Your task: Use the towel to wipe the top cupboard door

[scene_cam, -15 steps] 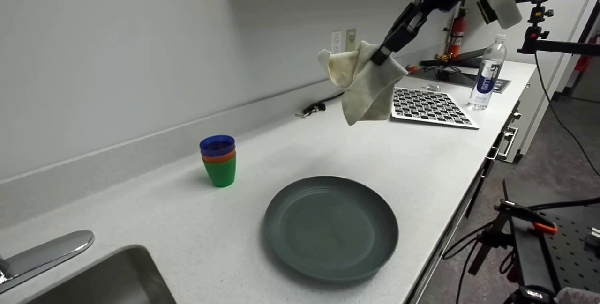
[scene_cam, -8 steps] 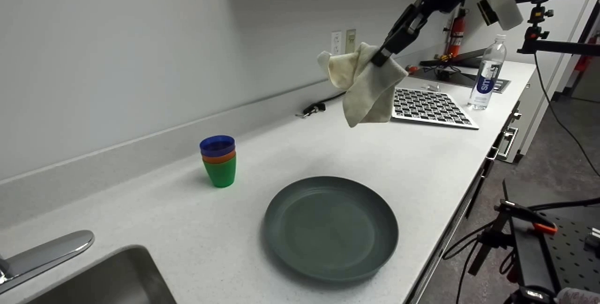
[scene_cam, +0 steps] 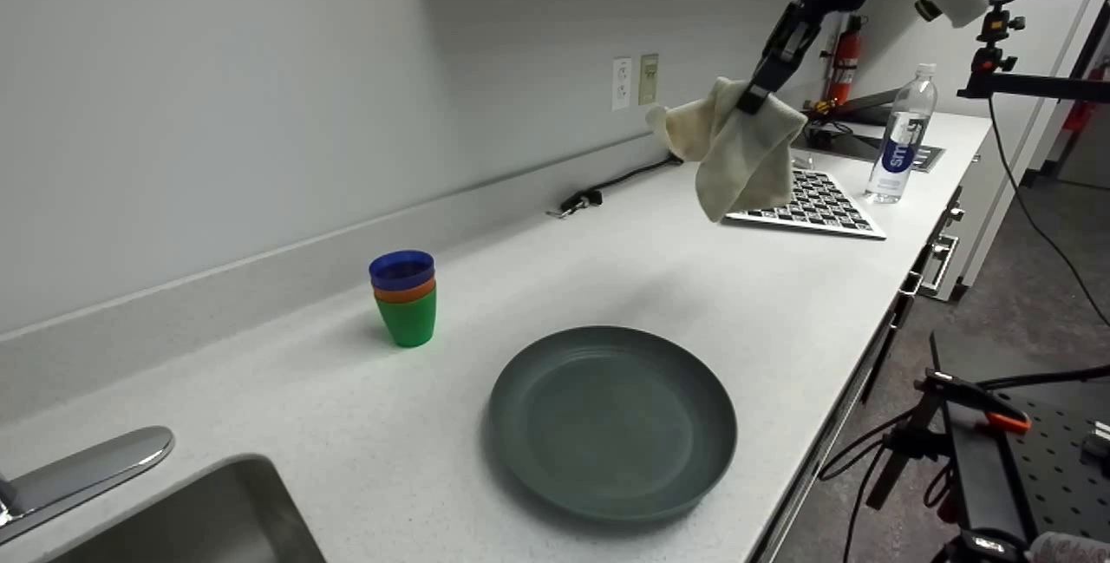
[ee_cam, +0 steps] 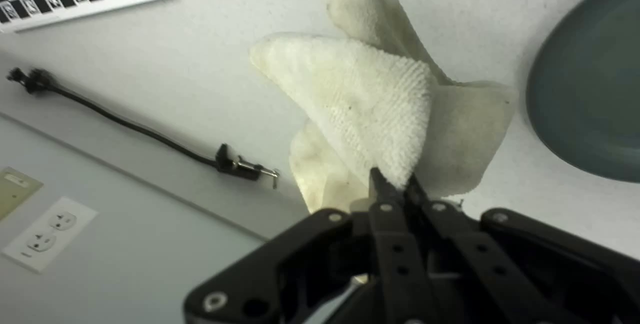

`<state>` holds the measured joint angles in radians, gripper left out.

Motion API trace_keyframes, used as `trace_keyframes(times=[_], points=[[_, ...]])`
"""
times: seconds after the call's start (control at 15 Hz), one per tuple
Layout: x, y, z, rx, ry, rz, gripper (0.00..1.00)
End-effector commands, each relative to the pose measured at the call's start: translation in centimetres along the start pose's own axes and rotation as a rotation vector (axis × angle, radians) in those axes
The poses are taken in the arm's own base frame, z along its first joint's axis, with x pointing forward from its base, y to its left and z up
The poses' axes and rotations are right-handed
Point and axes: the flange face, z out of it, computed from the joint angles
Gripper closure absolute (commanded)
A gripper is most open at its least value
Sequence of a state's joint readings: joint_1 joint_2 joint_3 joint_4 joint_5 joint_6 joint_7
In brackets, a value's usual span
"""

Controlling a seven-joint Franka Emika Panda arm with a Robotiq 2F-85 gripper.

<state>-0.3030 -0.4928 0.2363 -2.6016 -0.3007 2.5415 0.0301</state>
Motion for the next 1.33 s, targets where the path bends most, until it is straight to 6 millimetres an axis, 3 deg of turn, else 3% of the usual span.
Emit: trace_keyframes(times=[0.0, 0.27, 0.6, 1.27], points=[[0.0, 3.7, -3.0, -0.083, -0.096, 0.027, 0.98], [0.3, 6.1, -6.4, -0.059, -0.074, 0.053, 0.98], [0.9, 6.8, -9.7, -0.041, 0.060, 0.060, 0.98], [2.6, 6.6, -11.8, 0.012, 0.348, 0.084, 0.98]])
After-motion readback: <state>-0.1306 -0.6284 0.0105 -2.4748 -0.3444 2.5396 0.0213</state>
